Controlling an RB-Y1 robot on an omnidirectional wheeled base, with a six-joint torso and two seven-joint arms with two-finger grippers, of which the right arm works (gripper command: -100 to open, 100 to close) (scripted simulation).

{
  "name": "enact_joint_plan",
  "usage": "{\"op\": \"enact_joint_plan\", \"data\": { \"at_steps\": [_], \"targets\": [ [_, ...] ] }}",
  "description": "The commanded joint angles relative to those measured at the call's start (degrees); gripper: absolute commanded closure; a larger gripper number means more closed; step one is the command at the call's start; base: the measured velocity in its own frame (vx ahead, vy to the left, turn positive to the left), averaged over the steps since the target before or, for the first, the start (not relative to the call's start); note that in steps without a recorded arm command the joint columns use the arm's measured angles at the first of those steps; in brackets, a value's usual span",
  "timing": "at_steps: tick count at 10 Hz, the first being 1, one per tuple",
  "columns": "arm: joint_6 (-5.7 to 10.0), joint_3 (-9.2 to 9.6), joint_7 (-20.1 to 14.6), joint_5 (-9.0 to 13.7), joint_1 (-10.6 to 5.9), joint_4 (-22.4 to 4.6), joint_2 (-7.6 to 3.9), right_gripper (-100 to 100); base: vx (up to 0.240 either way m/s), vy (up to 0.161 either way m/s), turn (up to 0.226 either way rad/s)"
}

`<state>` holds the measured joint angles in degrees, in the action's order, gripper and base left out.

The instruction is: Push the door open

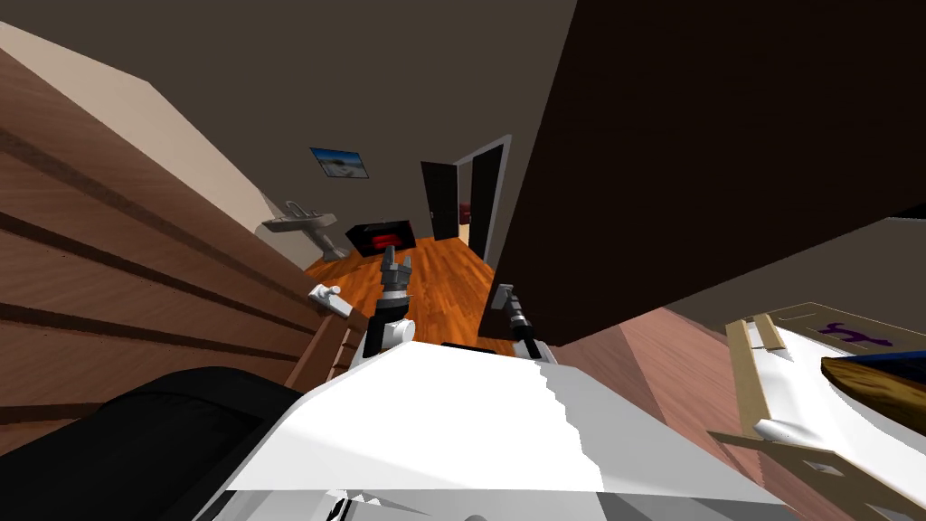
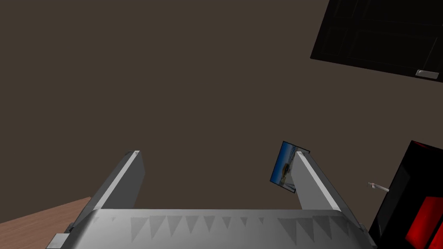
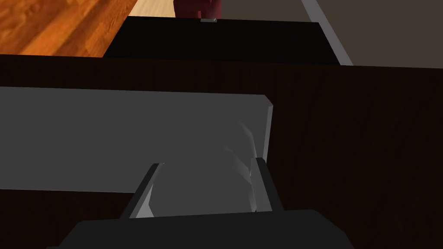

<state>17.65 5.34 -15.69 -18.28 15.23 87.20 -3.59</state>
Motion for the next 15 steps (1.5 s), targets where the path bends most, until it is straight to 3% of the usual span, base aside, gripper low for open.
{"op": "enact_joint_plan", "data": {
  "at_steps": [1,7,8,12,15],
  "targets": [
    [-0.39,-1.80,0.1,0.4,-0.26,0.3,-0.54,100,0.147,0.097,-0.070],
    [-0.75,-6.26,0.8,2.0,-1.50,-0.6,-0.52,100,0.172,0.089,-0.101],
    [-0.70,-5.11,0.4,1.8,-0.71,-0.1,-0.45,-100,-0.023,0.099,-0.096],
    [-0.58,-4.29,0.0,1.9,0.40,1.0,0.35,-100,-0.193,0.027,-0.031],
    [-0.45,-3.33,-0.4,2.0,1.70,2.2,2.47,-100,-0.227,0.038,-0.052]
  ]
}}
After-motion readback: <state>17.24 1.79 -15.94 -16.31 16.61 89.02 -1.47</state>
